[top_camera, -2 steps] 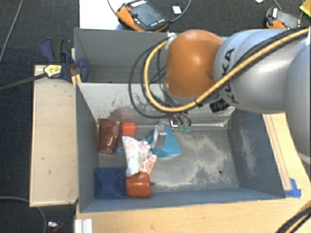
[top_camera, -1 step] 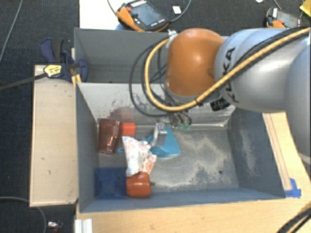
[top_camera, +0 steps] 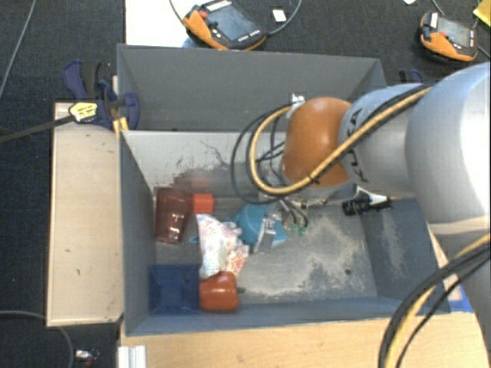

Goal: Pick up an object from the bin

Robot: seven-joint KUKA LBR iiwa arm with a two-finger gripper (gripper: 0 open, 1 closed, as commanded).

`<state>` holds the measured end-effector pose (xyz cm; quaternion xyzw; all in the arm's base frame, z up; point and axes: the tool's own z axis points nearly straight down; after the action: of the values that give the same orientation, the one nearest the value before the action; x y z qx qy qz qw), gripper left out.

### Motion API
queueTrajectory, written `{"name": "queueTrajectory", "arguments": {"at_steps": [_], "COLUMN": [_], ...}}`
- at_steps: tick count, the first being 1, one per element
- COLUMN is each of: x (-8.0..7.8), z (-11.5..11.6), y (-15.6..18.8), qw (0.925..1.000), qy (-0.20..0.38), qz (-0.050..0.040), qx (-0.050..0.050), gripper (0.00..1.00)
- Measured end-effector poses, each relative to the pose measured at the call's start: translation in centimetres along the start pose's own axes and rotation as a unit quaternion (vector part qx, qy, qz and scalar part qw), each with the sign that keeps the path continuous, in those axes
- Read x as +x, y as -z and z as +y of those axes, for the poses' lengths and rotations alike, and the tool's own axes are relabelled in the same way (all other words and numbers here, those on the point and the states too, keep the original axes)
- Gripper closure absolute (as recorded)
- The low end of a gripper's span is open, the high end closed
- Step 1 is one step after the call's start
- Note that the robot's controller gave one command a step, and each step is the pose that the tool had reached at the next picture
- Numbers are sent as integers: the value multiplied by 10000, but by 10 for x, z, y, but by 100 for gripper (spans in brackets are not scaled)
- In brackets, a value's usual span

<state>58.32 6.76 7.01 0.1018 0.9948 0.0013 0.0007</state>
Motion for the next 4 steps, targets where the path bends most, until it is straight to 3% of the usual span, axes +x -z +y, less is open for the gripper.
{"name": "queueTrajectory", "arguments": {"at_steps": [1,2,3,4], "x": [-4,22,3,8], "z": [25,34,27,15], "y": [68,30,1,0], "qw": [9987,9996,9981,9921], "qy": [504,-266,-615,-1253], "qz": [-60,21,-44,18], "qx": [-24,22,-31,12], "gripper": [0,0,0,100]}}
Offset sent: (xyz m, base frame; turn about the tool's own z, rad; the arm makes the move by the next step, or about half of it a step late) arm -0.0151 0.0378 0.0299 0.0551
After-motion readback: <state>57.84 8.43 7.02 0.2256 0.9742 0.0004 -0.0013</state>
